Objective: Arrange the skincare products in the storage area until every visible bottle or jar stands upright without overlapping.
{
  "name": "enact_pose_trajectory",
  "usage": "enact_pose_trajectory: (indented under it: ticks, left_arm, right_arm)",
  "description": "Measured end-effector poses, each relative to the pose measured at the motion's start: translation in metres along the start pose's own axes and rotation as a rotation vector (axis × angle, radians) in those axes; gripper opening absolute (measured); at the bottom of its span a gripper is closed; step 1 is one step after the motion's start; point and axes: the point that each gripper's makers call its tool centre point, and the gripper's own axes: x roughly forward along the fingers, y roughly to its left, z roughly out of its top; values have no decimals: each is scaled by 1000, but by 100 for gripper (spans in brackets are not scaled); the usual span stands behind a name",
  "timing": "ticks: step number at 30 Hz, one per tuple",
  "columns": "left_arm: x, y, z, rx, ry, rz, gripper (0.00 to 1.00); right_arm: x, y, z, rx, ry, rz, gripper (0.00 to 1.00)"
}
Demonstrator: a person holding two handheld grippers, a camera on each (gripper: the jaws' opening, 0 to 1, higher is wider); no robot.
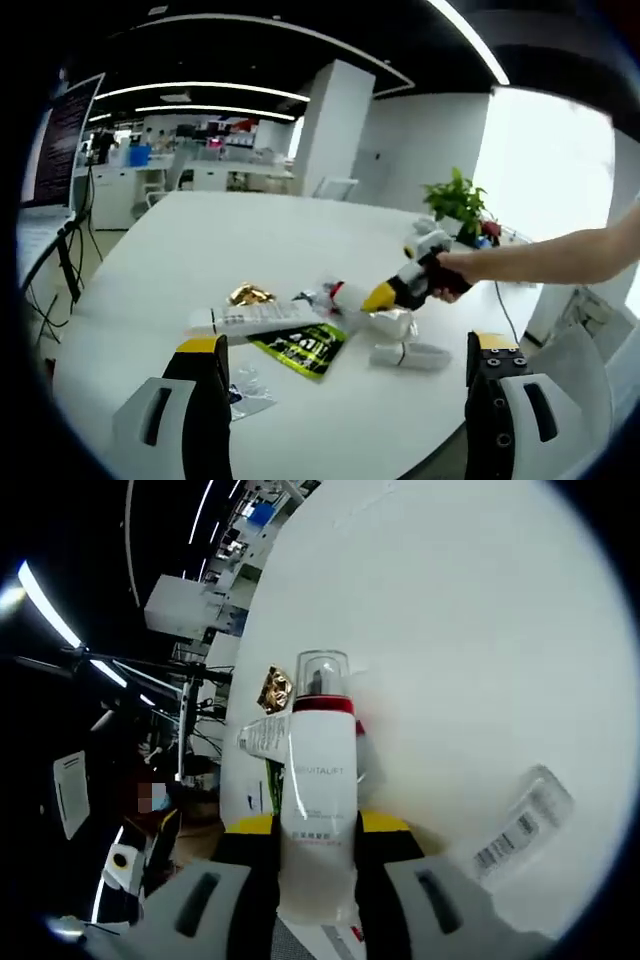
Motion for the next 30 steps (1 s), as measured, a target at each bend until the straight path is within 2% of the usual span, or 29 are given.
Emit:
enact_pose_trajectory:
  ticks: [6, 17, 24, 30]
  left_arm:
    - [7, 5, 6, -33, -6, -9, 92]
    - [18, 6, 6, -79, -3, -26, 89]
    - [19, 4, 10, -104, -2, -47, 88]
    - [26, 11, 17, -141, -11, -60, 87]
  right_arm:
    - [1, 8, -8, 16, -19, 37, 27]
    - [0, 23, -7, 47, -71, 126, 27]
    - [-2, 34, -7, 36, -95, 167, 27]
    - [-2, 40, -12, 30, -107, 191, 28]
